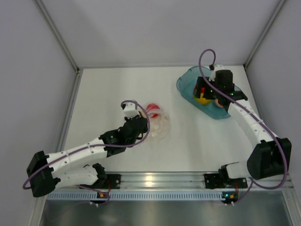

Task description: Open the zip-top bag and remove the fake food

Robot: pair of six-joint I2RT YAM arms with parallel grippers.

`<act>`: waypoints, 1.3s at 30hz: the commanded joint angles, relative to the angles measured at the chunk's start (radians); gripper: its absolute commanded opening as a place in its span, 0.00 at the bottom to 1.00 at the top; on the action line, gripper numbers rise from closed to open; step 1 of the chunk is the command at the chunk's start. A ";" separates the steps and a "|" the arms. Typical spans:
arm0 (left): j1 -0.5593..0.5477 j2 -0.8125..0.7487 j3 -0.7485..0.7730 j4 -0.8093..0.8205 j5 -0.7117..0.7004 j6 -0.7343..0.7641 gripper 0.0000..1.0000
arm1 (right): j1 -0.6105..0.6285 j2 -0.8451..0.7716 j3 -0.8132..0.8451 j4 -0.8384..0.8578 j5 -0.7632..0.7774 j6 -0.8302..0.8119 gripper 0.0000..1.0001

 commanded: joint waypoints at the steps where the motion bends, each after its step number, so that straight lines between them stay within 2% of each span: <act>1: 0.004 -0.033 0.018 0.015 0.009 -0.024 0.00 | 0.083 -0.098 -0.092 0.092 -0.052 0.100 0.82; 2: 0.005 -0.033 0.021 0.015 0.010 -0.027 0.00 | 0.127 -0.148 -0.116 0.123 -0.034 0.135 0.77; 4: 0.004 -0.027 0.030 0.015 0.007 -0.032 0.00 | 0.186 -0.196 -0.183 0.154 -0.005 0.164 0.74; 5: 0.004 -0.027 0.031 0.015 0.006 -0.039 0.00 | 0.253 -0.240 -0.202 0.166 0.032 0.183 0.72; 9: 0.002 -0.019 0.040 0.017 -0.001 -0.084 0.00 | 0.420 -0.320 -0.304 0.313 0.095 0.299 0.62; 13: 0.004 -0.018 0.041 0.017 -0.008 -0.136 0.00 | 0.586 -0.334 -0.361 0.408 0.222 0.349 0.61; 17: 0.002 -0.019 0.049 0.018 -0.005 -0.242 0.00 | 0.750 -0.279 -0.383 0.514 0.362 0.396 0.60; 22: 0.001 0.007 0.101 0.018 0.024 -0.335 0.00 | 0.821 -0.163 -0.380 0.582 0.497 0.494 0.58; 27: -0.016 0.033 0.138 0.018 0.027 -0.463 0.00 | 0.839 -0.078 -0.344 0.580 0.584 0.572 0.50; 32: -0.047 0.047 0.155 0.024 0.004 -0.555 0.00 | 0.838 -0.028 -0.306 0.568 0.606 0.597 0.37; 39: -0.117 0.051 0.132 0.076 -0.001 -0.651 0.00 | 0.829 0.055 -0.237 0.520 0.581 0.629 0.34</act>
